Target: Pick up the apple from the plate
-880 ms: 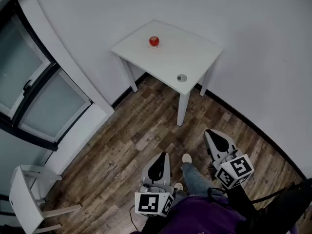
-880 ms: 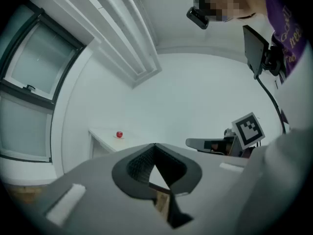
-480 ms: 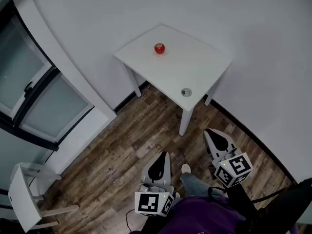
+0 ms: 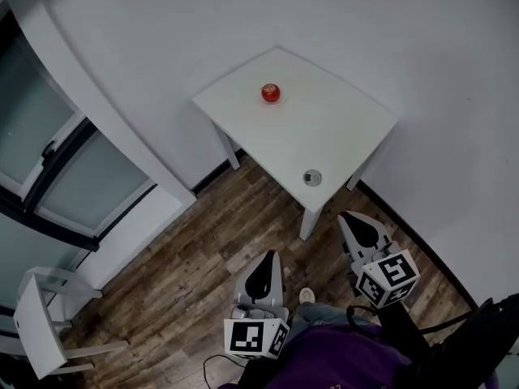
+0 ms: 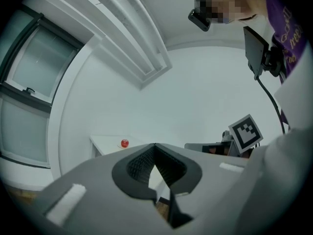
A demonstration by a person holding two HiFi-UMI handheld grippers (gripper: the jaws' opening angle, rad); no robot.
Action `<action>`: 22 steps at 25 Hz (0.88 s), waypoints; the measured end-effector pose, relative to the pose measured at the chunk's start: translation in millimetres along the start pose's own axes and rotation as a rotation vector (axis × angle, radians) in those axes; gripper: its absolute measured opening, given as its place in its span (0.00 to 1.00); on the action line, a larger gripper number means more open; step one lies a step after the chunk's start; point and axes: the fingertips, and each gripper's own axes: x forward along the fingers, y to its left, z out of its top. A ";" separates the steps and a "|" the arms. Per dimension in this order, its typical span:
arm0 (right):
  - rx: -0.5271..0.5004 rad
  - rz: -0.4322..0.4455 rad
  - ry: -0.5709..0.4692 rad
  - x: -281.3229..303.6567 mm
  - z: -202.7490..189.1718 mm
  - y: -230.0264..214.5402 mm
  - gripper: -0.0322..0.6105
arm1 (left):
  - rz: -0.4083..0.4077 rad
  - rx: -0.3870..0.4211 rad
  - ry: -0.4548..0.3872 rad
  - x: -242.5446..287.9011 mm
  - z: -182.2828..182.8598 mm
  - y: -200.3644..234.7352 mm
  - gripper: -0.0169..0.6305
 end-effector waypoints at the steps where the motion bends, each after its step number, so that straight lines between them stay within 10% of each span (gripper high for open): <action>1: 0.002 0.000 0.006 4.5 -0.5 -6.8 0.07 | 0.004 -0.001 -0.001 6.1 -0.4 -0.5 0.04; 22: 0.037 -0.026 0.014 118.4 17.8 -58.4 0.07 | -0.017 0.018 0.030 116.2 16.8 66.8 0.04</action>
